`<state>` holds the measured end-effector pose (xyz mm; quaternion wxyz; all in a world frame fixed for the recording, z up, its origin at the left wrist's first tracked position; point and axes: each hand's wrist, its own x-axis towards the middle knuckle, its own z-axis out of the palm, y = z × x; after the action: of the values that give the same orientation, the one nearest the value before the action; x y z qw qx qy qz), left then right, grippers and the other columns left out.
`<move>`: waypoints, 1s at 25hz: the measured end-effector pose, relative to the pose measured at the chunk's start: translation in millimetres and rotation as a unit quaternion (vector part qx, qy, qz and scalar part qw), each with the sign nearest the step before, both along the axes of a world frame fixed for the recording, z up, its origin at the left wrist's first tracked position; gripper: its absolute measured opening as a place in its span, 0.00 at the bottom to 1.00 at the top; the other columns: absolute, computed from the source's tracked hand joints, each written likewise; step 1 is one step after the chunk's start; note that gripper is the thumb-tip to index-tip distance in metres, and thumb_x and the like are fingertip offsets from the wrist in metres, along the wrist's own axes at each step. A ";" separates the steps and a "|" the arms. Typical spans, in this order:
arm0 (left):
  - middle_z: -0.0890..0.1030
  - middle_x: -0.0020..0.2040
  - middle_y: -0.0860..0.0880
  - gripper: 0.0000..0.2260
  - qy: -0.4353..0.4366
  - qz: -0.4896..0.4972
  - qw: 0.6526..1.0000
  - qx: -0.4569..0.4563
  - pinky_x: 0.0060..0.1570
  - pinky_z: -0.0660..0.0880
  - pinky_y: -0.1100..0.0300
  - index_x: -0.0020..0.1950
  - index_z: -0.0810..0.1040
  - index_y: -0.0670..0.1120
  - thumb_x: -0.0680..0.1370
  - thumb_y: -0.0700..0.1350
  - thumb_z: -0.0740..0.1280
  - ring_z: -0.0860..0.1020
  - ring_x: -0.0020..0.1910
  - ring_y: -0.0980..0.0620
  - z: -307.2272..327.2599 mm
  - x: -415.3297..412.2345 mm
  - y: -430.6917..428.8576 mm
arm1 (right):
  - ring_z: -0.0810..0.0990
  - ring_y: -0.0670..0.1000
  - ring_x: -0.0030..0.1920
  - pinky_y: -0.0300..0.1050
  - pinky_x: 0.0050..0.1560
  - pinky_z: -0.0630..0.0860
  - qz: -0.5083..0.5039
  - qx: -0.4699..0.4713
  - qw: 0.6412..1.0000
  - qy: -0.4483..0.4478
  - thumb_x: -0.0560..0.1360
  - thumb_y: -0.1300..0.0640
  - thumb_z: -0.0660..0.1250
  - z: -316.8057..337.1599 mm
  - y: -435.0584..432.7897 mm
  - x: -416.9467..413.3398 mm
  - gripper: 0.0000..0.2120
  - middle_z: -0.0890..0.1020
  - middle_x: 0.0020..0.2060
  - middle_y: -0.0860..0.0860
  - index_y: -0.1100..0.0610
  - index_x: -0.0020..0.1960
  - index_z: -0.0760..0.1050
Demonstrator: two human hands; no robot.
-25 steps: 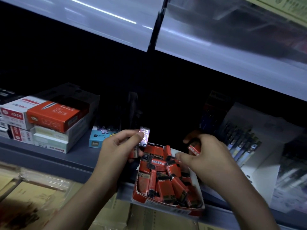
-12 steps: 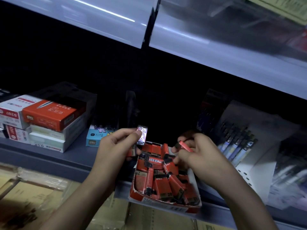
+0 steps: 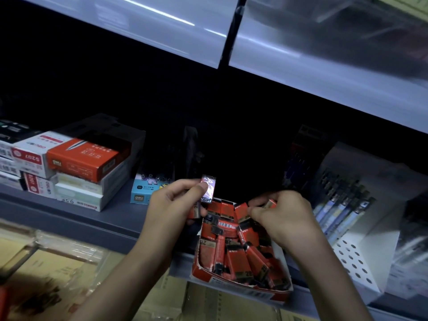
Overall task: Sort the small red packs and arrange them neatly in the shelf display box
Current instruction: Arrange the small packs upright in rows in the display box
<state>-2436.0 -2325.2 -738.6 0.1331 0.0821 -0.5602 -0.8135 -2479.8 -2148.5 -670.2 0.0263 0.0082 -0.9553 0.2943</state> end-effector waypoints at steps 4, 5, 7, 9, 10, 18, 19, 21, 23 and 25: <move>0.81 0.36 0.41 0.06 0.005 0.003 1.000 -0.005 0.38 0.75 0.53 0.51 0.87 0.48 0.79 0.48 0.72 0.79 0.37 0.45 -0.3 0.8 -0.9 | 0.80 0.47 0.34 0.44 0.38 0.79 -0.015 0.030 0.999 -0.007 0.75 0.55 0.73 -6.5 -1.5 -1.5 0.04 0.83 0.36 0.46 0.49 0.41 0.83; 0.82 0.36 0.41 0.06 0.006 0.005 1.000 -0.008 0.40 0.75 0.52 0.51 0.87 0.48 0.79 0.48 0.72 0.80 0.37 0.45 -0.1 0.8 -0.9 | 0.80 0.47 0.33 0.44 0.38 0.79 -0.016 0.021 1.000 -0.008 0.74 0.54 0.75 -6.5 -2.3 -1.6 0.04 0.83 0.35 0.46 0.49 0.41 0.83; 0.82 0.36 0.42 0.06 0.006 0.008 1.000 -0.011 0.40 0.75 0.52 0.51 0.87 0.48 0.79 0.48 0.72 0.80 0.37 0.46 0.0 0.8 -1.0 | 0.81 0.47 0.35 0.46 0.41 0.81 -0.022 0.016 1.000 -0.001 0.73 0.51 0.77 -7.1 -3.5 -0.8 0.06 0.83 0.36 0.46 0.49 0.40 0.82; 0.82 0.35 0.41 0.06 0.006 0.007 1.000 -0.009 0.39 0.75 0.53 0.51 0.87 0.48 0.79 0.48 0.71 0.80 0.36 0.46 0.2 0.3 -0.5 | 0.81 0.47 0.37 0.46 0.41 0.81 -0.034 0.032 0.999 0.023 0.72 0.48 0.77 -9.4 -6.0 0.8 0.08 0.83 0.36 0.45 0.49 0.39 0.82; 0.82 0.35 0.41 0.06 0.007 0.006 1.000 -0.009 0.39 0.76 0.53 0.51 0.87 0.47 0.79 0.48 0.71 0.80 0.36 0.46 0.3 0.1 -0.1 | 0.81 0.47 0.37 0.45 0.40 0.80 -0.036 0.038 0.998 0.034 0.73 0.49 0.77 -10.3 -7.8 2.4 0.08 0.82 0.36 0.44 0.49 0.38 0.82; 0.81 0.35 0.41 0.06 0.004 0.006 1.000 -0.007 0.31 0.76 0.59 0.51 0.86 0.46 0.79 0.47 0.72 0.79 0.33 0.48 1.7 0.1 1.8 | 0.82 0.44 0.34 0.41 0.34 0.80 0.023 -0.012 1.000 0.012 0.73 0.46 0.76 5.0 -2.9 14.2 0.08 0.84 0.36 0.43 0.48 0.38 0.83; 0.81 0.35 0.41 0.06 0.003 0.006 1.000 -0.006 0.32 0.76 0.59 0.51 0.86 0.46 0.79 0.47 0.72 0.79 0.33 0.48 1.6 0.0 1.6 | 0.83 0.46 0.35 0.42 0.35 0.79 0.039 -0.016 0.999 0.007 0.73 0.46 0.76 9.4 0.0 15.5 0.07 0.84 0.36 0.44 0.48 0.41 0.82; 0.81 0.35 0.41 0.06 0.005 0.006 1.000 -0.008 0.35 0.76 0.56 0.51 0.87 0.47 0.79 0.47 0.72 0.80 0.34 0.47 1.0 0.0 1.2 | 0.83 0.53 0.36 0.50 0.37 0.80 0.078 -0.038 0.996 -0.029 0.73 0.50 0.75 18.7 5.7 16.8 0.07 0.83 0.36 0.49 0.48 0.47 0.78; 0.81 0.35 0.41 0.06 0.008 0.007 1.000 -0.011 0.39 0.76 0.53 0.50 0.87 0.47 0.79 0.47 0.72 0.80 0.35 0.45 0.7 0.3 0.9 | 0.77 0.54 0.33 0.54 0.38 0.74 0.100 -0.072 0.989 -0.080 0.75 0.55 0.71 21.9 14.5 15.5 0.08 0.77 0.35 0.52 0.54 0.49 0.73; 0.81 0.35 0.41 0.06 0.005 0.010 1.000 -0.012 0.41 0.76 0.51 0.50 0.87 0.48 0.79 0.48 0.72 0.79 0.36 0.44 0.9 0.0 0.9 | 0.73 0.48 0.33 0.43 0.35 0.70 0.111 -0.102 0.983 -0.106 0.78 0.58 0.67 23.0 21.9 14.7 0.07 0.76 0.35 0.53 0.60 0.50 0.71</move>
<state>-2436.0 -2324.3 -737.7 0.1455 0.0819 -0.5679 -0.8060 -2465.1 -2126.6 -647.2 -0.1077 0.0801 -0.9107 0.3907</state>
